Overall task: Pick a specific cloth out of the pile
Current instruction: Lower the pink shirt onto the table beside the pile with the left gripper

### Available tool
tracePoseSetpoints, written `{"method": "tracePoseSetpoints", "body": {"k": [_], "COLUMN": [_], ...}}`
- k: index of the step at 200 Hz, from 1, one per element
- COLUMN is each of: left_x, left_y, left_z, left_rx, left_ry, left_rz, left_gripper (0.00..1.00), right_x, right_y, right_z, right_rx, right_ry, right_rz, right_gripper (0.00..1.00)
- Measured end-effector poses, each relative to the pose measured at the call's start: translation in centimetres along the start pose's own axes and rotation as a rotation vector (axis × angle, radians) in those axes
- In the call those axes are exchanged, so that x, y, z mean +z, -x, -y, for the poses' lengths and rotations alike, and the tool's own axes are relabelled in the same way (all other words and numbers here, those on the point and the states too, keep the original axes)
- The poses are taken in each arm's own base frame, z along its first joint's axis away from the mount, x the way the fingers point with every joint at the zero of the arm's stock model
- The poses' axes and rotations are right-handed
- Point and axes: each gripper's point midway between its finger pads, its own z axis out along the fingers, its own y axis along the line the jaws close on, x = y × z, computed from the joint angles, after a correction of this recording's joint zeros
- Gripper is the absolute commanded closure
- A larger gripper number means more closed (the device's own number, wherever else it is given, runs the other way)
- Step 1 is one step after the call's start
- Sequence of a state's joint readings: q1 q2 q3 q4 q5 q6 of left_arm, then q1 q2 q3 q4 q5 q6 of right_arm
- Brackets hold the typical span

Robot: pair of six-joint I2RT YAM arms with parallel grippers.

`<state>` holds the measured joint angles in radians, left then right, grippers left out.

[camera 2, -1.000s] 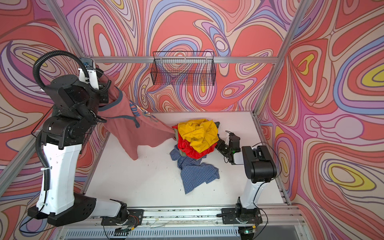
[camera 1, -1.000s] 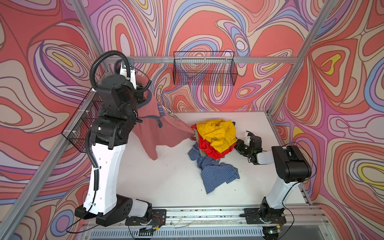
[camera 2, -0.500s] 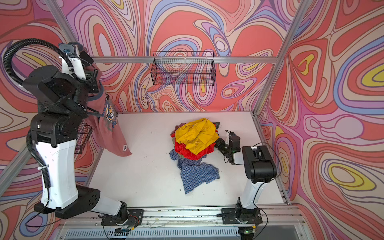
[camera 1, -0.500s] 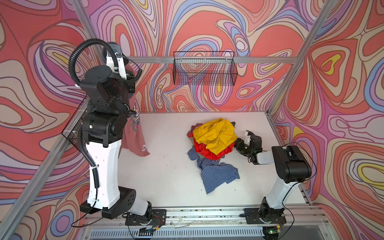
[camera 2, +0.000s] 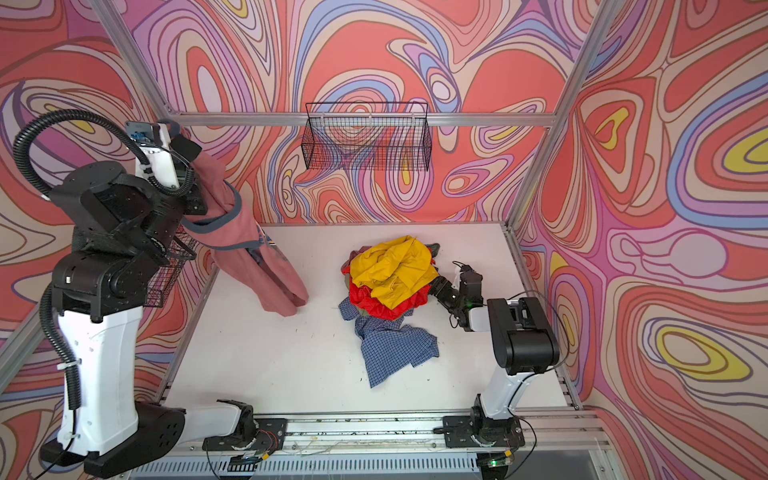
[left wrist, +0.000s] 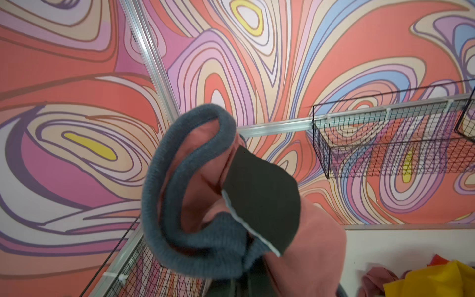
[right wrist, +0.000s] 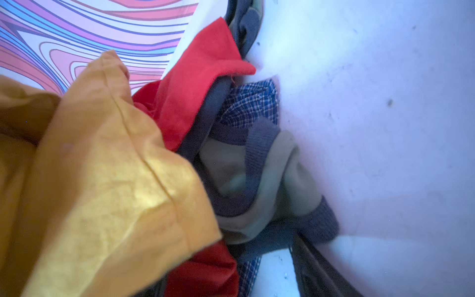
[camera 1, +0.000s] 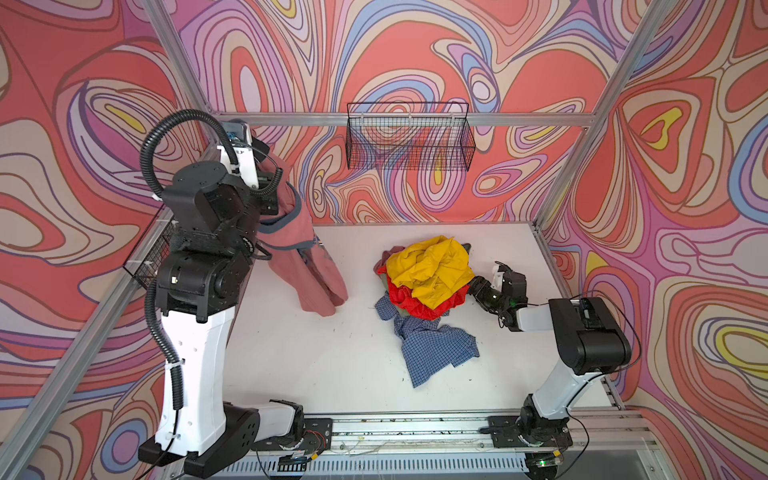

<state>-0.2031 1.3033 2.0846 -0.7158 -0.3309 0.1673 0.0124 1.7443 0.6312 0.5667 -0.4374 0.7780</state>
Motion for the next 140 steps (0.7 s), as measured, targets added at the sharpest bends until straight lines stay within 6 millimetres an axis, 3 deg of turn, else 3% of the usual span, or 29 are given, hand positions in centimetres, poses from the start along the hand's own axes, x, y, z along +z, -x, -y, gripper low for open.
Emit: {"method": "tracePoseSetpoints", "body": {"k": [51, 75, 95, 118, 140], "left_x": [1.5, 1.8, 1.6, 1.1, 0.6], "left_y": [-9.6, -13.7, -15.6, -16.5, -18.2], "left_z": [1.7, 1.5, 0.8, 0.1, 0.4], "left_rx": [0.036, 0.073, 0.106, 0.126, 0.131], "left_ry": [-0.001, 0.046, 0.094, 0.130, 0.122], "left_rz": [-0.221, -0.325, -0.375, -0.390, -0.420], "left_gripper": [1.00, 1.00, 1.00, 1.00, 1.00], "right_x": [-2.4, -3.3, -3.9, -4.1, -4.4], "right_y": [2.4, 3.0, 3.2, 3.2, 3.4], "right_z": [-2.6, -3.1, -3.0, -2.6, -2.3], "right_rx": [-0.040, -0.067, -0.084, -0.093, -0.098], "right_ry": [0.011, -0.007, -0.032, -0.064, -0.087], "right_rz": [0.090, 0.116, 0.127, 0.131, 0.142], "right_gripper": [0.20, 0.20, 0.20, 0.20, 0.21]}}
